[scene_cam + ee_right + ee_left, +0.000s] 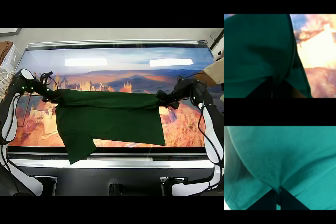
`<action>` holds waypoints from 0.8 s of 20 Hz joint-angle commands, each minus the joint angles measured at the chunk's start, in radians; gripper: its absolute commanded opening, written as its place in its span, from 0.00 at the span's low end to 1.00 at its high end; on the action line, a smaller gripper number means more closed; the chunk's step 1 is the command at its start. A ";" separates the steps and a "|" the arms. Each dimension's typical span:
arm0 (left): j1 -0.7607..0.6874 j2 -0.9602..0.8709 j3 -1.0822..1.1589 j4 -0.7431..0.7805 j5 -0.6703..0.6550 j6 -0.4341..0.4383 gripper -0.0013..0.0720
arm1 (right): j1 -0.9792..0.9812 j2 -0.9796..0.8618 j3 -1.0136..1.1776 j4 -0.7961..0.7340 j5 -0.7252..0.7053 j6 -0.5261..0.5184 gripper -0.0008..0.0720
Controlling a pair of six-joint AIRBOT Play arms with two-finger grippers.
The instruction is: Fold the clothes and pants, and hang the long-sleeved shirts on hangers.
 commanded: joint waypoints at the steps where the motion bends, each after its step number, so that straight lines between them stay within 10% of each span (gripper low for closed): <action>1: -0.011 -0.030 0.001 0.004 -0.027 -0.029 0.04 | 0.001 -0.040 -0.001 -0.023 -0.087 0.000 0.06; 4: -0.018 -0.035 0.002 0.005 -0.027 -0.035 0.10 | 0.001 -0.053 0.000 -0.075 -0.106 0.001 0.26; 6: -0.012 -0.024 0.003 0.004 -0.032 -0.050 0.47 | 0.001 -0.036 0.005 -0.078 -0.118 -0.002 0.61; 8: 0.005 0.012 0.004 0.005 -0.084 -0.047 0.67 | 0.001 0.024 0.007 -0.082 -0.141 -0.062 0.62; 16: 0.290 0.526 -0.612 -0.114 -0.050 -0.040 0.67 | -0.066 0.436 -0.135 -0.135 -0.147 -0.288 0.67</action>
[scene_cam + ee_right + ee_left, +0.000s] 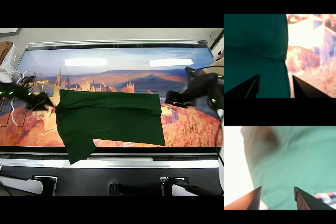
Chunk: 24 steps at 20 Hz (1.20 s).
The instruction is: Fold the clothes and pants, and hang the long-sleeved shirts on hangers.
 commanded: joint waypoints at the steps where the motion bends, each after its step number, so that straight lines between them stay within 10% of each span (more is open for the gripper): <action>1: 0.137 0.282 -0.406 -0.093 0.068 0.029 0.67 | -0.029 0.163 -0.098 -0.004 0.011 -0.060 0.67; 8: 0.175 0.610 -0.958 -0.184 0.243 0.072 0.67 | -0.026 0.245 -0.122 0.066 0.009 -0.010 0.67; 22: -0.037 0.502 -1.047 -0.334 0.495 0.134 0.66 | -0.026 0.249 -0.122 0.151 -0.068 0.003 0.67; 24: -0.050 0.469 -1.047 -0.333 0.504 0.135 0.46 | -0.026 0.271 -0.122 0.148 -0.066 -0.034 0.67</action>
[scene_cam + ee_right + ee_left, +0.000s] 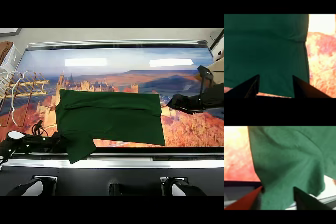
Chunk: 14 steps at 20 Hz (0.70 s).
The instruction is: Fold the clothes and pants, and hang the long-sleeved shirts on hangers.
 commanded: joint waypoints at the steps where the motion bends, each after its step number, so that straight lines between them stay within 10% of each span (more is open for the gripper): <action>1: -0.035 -0.047 -0.002 -0.007 0.043 0.003 0.43 | -0.001 0.035 0.000 -0.002 -0.005 -0.051 0.67; 3: -0.034 -0.045 -0.002 -0.008 0.045 0.026 0.04 | -0.004 0.072 0.000 -0.010 -0.004 -0.086 0.61; 6: -0.034 -0.045 -0.002 -0.008 0.035 0.026 0.04 | -0.048 0.101 0.000 -0.015 -0.028 -0.083 0.52; 8: -0.034 -0.045 -0.002 -0.008 0.027 0.029 0.04 | -0.186 0.096 0.000 0.087 -0.025 -0.063 0.69; 14: -0.034 -0.045 -0.002 -0.008 0.014 0.031 0.04 | -0.487 -0.102 -0.178 0.307 -0.179 -0.059 0.70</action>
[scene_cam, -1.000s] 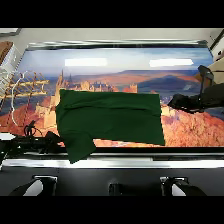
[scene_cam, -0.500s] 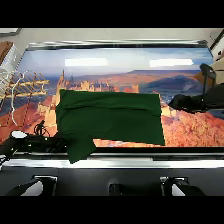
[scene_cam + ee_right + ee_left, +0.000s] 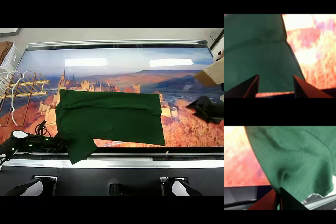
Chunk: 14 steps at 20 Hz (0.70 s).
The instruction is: Fold the clothes and pants, and hang the long-sleeved shirts on hangers.
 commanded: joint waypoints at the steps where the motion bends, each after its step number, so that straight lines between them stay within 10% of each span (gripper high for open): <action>1: -0.001 0.000 0.000 0.000 -0.009 0.005 0.04 | -0.075 -0.100 -0.156 0.086 -0.084 -0.045 0.70; 14: -0.001 0.000 0.000 -0.018 -0.012 -0.005 0.04 | -0.047 -0.134 -0.566 0.051 0.186 -0.193 0.70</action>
